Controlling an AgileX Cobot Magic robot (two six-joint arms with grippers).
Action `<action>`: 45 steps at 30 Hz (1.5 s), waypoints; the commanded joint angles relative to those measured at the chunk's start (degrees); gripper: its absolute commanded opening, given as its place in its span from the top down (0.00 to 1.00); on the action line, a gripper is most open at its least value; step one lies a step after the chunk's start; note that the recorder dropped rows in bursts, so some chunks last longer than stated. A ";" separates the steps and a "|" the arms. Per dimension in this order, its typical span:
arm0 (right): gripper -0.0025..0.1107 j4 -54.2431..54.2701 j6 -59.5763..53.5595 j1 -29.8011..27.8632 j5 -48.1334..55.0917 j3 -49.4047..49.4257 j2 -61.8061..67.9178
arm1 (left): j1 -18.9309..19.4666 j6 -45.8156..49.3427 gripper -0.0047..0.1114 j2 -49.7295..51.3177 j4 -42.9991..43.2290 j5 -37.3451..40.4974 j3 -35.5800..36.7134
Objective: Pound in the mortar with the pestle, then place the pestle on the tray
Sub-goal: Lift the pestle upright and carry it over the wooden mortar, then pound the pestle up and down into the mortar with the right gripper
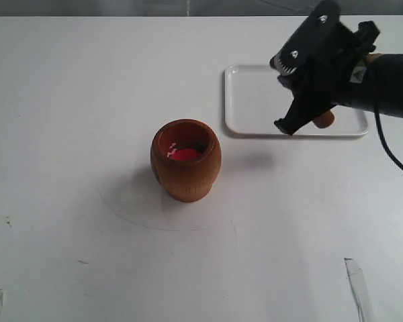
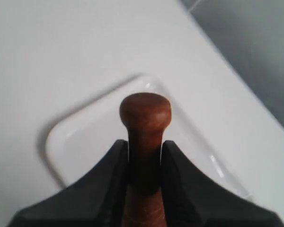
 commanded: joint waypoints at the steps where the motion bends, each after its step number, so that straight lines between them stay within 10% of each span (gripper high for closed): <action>1: 0.98 8.31 5.20 0.12 -24.96 8.50 -4.01 | -0.44 -0.47 0.96 -0.07 -0.42 -0.17 0.03; 12: 0.98 -26.40 50.60 0.12 -56.10 12.82 -6.76 | -0.44 -0.47 0.96 -0.07 -0.42 -0.17 0.03; 45: 0.98 -31.79 44.28 10.95 -63.41 7.73 24.95 | -0.44 -0.47 0.96 -0.07 -0.42 -0.17 0.03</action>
